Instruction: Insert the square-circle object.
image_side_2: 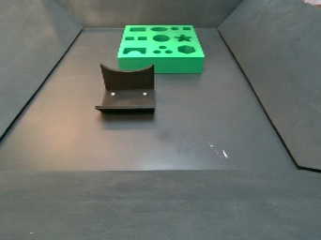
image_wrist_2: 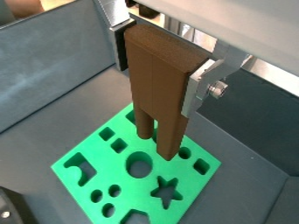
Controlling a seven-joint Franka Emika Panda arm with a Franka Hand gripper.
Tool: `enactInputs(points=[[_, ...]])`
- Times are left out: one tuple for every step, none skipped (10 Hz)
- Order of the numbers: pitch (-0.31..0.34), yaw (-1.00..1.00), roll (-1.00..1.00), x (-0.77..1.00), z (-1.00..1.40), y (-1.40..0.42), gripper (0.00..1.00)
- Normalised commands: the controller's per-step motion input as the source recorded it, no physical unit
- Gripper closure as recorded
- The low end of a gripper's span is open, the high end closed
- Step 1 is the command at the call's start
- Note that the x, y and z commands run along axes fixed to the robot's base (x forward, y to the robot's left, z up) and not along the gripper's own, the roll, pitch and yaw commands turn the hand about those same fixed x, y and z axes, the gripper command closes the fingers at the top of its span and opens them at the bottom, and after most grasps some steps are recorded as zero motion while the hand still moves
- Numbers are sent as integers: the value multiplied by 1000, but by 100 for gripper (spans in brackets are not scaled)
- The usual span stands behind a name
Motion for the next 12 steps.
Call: enactInputs(points=[[-40,0,233,0,-929,-906,100],[0,6,256,0,-903,-866,100],[0,46,281,0,-846,-834,100],[0,46,283,0,-849,-829,100],[0,23,309,0,-794,-669,100],[3,0,221,0,-846,-323,100],[0,0,3,0,-483,-17,100],[0,0,-101,-151,-457,0,100],[0,0,-116,-214,-303,0,100],[0,0,-121,-149,-163,0,100],[0,23,-136,-174,-100,0,100],[-3,20,-147,-226,-54,0,100]])
